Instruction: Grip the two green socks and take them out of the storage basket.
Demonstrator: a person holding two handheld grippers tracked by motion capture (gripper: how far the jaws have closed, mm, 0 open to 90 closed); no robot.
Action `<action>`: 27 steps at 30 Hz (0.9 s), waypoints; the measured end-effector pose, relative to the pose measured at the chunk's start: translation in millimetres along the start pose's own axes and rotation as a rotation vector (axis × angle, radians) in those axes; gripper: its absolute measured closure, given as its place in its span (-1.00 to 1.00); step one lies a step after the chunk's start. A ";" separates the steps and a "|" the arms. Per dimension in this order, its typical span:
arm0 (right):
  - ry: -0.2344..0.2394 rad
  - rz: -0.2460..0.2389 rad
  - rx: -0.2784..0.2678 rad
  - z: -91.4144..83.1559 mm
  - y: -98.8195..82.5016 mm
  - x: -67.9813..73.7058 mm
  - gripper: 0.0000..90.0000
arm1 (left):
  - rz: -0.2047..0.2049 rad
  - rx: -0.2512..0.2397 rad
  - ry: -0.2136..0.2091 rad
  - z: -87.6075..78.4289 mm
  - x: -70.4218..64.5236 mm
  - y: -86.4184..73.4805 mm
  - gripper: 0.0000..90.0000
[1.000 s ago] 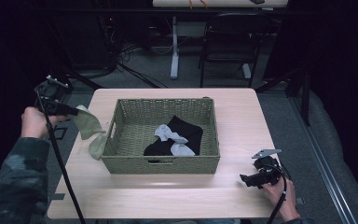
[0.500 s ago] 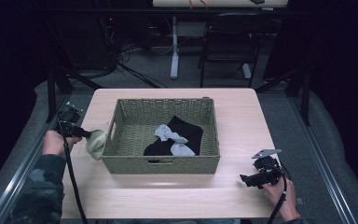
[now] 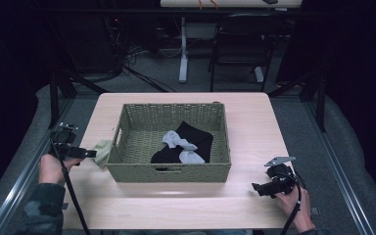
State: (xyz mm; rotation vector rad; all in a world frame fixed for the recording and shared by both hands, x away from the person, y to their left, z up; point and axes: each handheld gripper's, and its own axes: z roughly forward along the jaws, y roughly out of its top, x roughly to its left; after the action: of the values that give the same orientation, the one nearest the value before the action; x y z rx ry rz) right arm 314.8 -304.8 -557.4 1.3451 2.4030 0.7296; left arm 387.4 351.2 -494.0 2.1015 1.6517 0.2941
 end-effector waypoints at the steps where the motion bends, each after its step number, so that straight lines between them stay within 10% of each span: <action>1: 0.000 0.000 0.000 -0.1 -0.1 0.0 -0.89 | -0.002 -0.010 -0.003 -1.3 -1.3 -4.6 -0.80; 11: 0.002 -0.001 0.001 -0.5 0.0 0.2 -0.89 | -0.054 -0.082 -0.048 -12.0 -8.4 -45.6 -0.98; 27: 0.003 -0.010 0.002 0.4 0.5 0.8 -0.89 | -0.019 -0.083 0.032 1.1 -23.7 -84.1 -1.00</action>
State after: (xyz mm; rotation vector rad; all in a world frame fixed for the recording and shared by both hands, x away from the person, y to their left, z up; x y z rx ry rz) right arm 315.0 -303.9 -557.5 1.3332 2.4109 0.7277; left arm 309.1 343.6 -531.8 2.0287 1.6480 0.3860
